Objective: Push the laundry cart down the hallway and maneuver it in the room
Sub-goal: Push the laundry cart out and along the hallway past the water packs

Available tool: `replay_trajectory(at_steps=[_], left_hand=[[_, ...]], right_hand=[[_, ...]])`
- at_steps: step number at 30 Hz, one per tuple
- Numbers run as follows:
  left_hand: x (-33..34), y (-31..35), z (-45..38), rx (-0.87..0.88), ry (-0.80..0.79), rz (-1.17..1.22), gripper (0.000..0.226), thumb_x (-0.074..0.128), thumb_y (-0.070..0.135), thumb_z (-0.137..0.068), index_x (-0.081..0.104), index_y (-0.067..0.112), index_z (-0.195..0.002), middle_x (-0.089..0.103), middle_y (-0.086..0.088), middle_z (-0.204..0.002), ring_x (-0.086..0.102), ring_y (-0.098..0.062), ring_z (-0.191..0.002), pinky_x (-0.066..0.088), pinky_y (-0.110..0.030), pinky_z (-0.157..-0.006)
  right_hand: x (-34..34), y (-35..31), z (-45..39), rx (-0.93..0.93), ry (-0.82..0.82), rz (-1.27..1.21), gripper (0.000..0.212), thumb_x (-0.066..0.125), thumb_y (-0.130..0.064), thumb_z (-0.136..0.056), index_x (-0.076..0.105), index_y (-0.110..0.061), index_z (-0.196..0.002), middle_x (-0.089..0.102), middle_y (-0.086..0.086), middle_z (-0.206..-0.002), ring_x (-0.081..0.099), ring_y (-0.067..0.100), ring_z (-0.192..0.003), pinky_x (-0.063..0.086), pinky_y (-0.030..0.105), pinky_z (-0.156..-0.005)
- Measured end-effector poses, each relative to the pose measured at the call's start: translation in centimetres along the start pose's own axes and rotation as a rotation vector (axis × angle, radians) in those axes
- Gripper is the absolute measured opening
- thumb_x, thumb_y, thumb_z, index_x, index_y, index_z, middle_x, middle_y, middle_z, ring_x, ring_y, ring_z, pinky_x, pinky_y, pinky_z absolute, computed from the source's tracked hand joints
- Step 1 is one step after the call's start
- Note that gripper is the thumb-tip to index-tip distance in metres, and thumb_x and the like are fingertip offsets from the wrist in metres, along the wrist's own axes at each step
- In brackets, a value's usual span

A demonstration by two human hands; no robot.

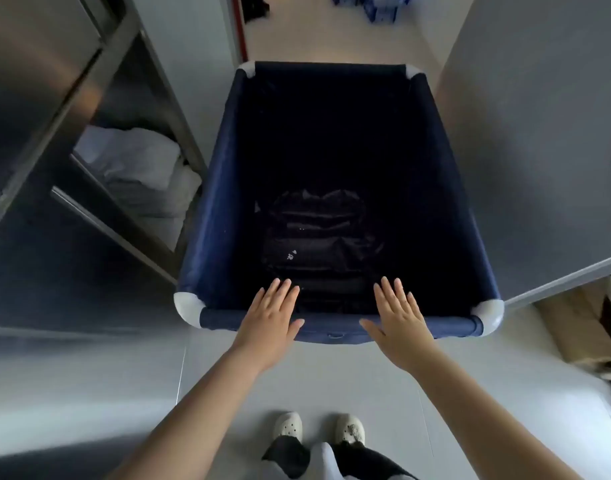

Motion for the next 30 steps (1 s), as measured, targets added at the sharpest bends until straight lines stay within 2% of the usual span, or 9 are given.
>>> replay_trajectory(at_steps=[3, 5, 7, 9, 12, 16, 19, 28, 30], left_hand=[[1.8, -0.8, -0.6, -0.001, -0.045, 0.009, 0.061, 0.027, 0.045, -0.099, 0.013, 0.011, -0.147, 0.013, -0.009, -0.157, 0.004, -0.025, -0.144, 0.003, -0.04, -0.117], [2.6, -1.1, -0.7, 0.028, -0.055, 0.015, 0.058, 0.034, 0.044, -0.097, 0.027, 0.012, -0.144, 0.028, -0.008, -0.153, 0.016, -0.025, -0.143, 0.009, -0.041, -0.116], [2.5, -1.0, -0.6, 0.081, -0.001, -0.011, 0.051, 0.04, 0.044, -0.094, 0.048, 0.013, -0.134, 0.05, -0.006, -0.139, 0.035, -0.025, -0.135, 0.023, -0.044, -0.113], [1.9, -1.0, -0.6, 0.11, 0.052, -0.039, 0.049, 0.036, 0.045, -0.091, 0.058, 0.014, -0.124, 0.06, -0.003, -0.129, 0.046, -0.025, -0.128, 0.034, -0.047, -0.107], [1.6, -1.2, -1.1, 0.124, 0.073, -0.032, 0.05, 0.033, 0.044, -0.09, 0.06, 0.015, -0.122, 0.06, -0.002, -0.127, 0.048, -0.026, -0.126, 0.038, -0.049, -0.105], [1.3, -1.7, -2.2, 0.146, 0.107, -0.024, 0.042, 0.057, 0.041, -0.087, 0.06, 0.015, -0.121, 0.061, -0.002, -0.127, 0.047, -0.027, -0.127, 0.037, -0.049, -0.105], [0.7, -2.2, -3.4, 0.166, 0.133, -0.023, 0.043, 0.065, 0.04, -0.083, 0.061, 0.016, -0.119, 0.062, -0.001, -0.125, 0.049, -0.026, -0.125, 0.04, -0.049, -0.103], [0.0, -4.4, -7.6, 0.203, 0.13, -0.059, 0.045, 0.058, 0.04, -0.088, 0.056, 0.014, -0.126, 0.059, -0.004, -0.13, 0.047, -0.026, -0.127, 0.037, -0.047, -0.106], [0.0, -4.7, -8.6, 0.199, 0.118, -0.066, 0.047, 0.052, 0.04, -0.092, 0.05, 0.013, -0.131, 0.054, -0.005, -0.135, 0.042, -0.026, -0.131, 0.03, -0.047, -0.11]], right_hand=[[2.1, 1.0, -0.3, 0.039, -0.071, 0.039, 0.07, 0.024, -0.051, -0.097, -0.001, -0.012, -0.148, -0.006, 0.007, -0.158, -0.014, 0.024, -0.143, -0.007, 0.037, -0.114], [3.1, 1.4, -0.1, 0.034, -0.046, 0.043, 0.066, 0.027, -0.049, -0.098, 0.006, -0.014, -0.149, 0.005, 0.005, -0.159, -0.006, 0.023, -0.144, -0.006, 0.036, -0.115], [3.4, 1.6, 0.0, 0.03, -0.001, 0.036, 0.062, 0.029, -0.047, -0.098, 0.012, -0.015, -0.149, 0.013, 0.005, -0.158, -0.001, 0.023, -0.145, -0.005, 0.035, -0.115], [3.3, 1.6, -0.3, 0.043, 0.009, 0.024, 0.061, 0.03, -0.046, -0.098, 0.016, -0.014, -0.148, 0.016, 0.006, -0.157, 0.0, 0.024, -0.145, -0.004, 0.036, -0.115], [3.2, 1.3, -0.8, 0.045, 0.028, 0.027, 0.06, 0.031, -0.044, -0.098, 0.018, -0.013, -0.148, 0.018, 0.007, -0.156, 0.002, 0.024, -0.144, -0.003, 0.037, -0.115], [2.8, 1.4, -1.8, 0.062, 0.018, 0.025, 0.06, 0.029, -0.045, -0.098, 0.017, -0.014, -0.148, 0.018, 0.006, -0.156, 0.004, 0.022, -0.144, -0.002, 0.036, -0.115], [2.6, 1.3, -2.9, 0.081, -0.002, 0.029, 0.059, 0.027, -0.045, -0.099, 0.016, -0.014, -0.148, 0.017, 0.005, -0.156, 0.004, 0.021, -0.144, -0.003, 0.035, -0.115], [1.5, 0.7, -6.3, 0.105, 0.07, 0.001, 0.058, 0.033, -0.041, -0.099, 0.021, -0.009, -0.147, 0.021, 0.011, -0.155, 0.008, 0.027, -0.144, -0.002, 0.04, -0.115], [1.4, 0.9, -7.1, 0.109, 0.083, 0.0, 0.061, 0.024, -0.046, -0.098, 0.022, -0.009, -0.146, 0.023, 0.012, -0.154, 0.009, 0.029, -0.144, -0.001, 0.04, -0.115]])
Point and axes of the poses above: each hand's wrist, its own z-axis away from the middle knuckle, its own x-axis out of the palm, y = z × x, the point moved 6 cm from there along -z, towards the middle knuckle
